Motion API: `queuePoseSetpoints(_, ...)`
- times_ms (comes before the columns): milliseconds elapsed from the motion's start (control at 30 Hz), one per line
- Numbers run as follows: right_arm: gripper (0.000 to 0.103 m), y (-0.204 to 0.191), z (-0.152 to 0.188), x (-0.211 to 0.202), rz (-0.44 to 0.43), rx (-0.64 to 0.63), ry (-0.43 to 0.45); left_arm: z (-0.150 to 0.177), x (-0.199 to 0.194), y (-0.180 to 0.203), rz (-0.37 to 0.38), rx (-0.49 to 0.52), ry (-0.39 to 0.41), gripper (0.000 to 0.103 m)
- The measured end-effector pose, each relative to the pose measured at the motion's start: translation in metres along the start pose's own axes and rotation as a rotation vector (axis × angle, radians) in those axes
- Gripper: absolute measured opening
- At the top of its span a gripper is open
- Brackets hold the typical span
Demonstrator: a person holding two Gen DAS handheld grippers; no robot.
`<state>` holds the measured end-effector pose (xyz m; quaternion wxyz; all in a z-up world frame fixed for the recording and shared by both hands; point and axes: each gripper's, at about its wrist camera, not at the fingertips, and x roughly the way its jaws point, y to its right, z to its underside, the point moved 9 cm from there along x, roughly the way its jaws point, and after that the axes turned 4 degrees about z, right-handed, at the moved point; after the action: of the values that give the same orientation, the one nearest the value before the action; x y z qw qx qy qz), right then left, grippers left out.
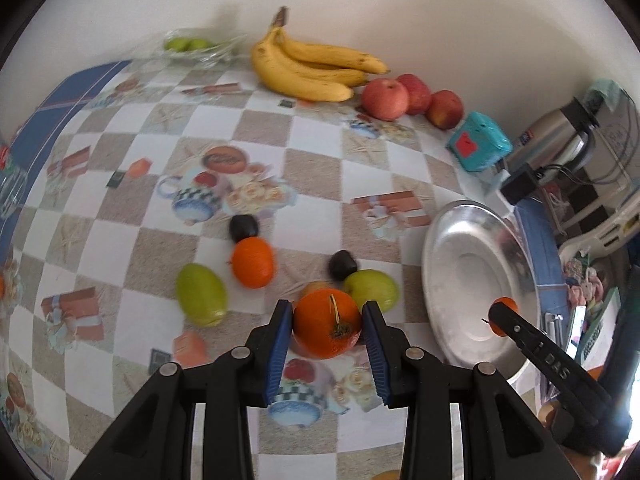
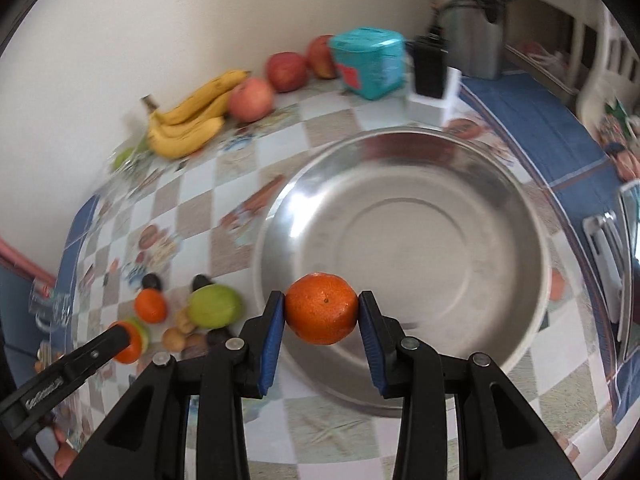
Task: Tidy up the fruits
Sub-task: 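Carry both tangerines into the steel plate and open both grippers, then withdraw both open grippers from the plate back over the fruit cluster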
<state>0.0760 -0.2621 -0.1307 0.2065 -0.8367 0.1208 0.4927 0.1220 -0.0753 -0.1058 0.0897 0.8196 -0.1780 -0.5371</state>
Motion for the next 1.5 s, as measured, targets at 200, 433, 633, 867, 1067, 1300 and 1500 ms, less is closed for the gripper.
queuePoseSetpoints(200,0.039,0.030,-0.007,0.005,0.048,0.064,-0.003,-0.006,0.011,0.038,0.012,0.101,0.016,0.038)
queuePoseSetpoints(433,0.039,0.053,-0.012,0.011,0.087,0.106,-0.018,-0.013,0.038,0.089,0.030,0.237,0.020,0.039)
queuePoseSetpoints(633,0.039,0.069,-0.018,0.020,0.108,0.129,-0.034,-0.013,0.063,0.122,0.035,0.321,0.018,0.039)
queuePoseSetpoints(867,0.039,0.088,-0.029,0.028,0.136,0.144,-0.040,-0.011,0.087,0.139,0.042,0.352,-0.003,0.039)
queuePoseSetpoints(1067,0.039,0.093,-0.033,0.033,0.150,0.144,-0.055,-0.010,0.092,0.150,0.048,0.382,-0.011,0.040)
queuePoseSetpoints(1300,0.052,0.094,-0.040,0.022,0.164,0.135,-0.025,-0.016,0.080,0.150,0.064,0.374,0.009,0.046)
queuePoseSetpoints(1500,0.053,0.089,-0.048,0.005,0.173,0.116,0.009,-0.024,0.066,0.140,0.049,0.329,0.017,0.059)
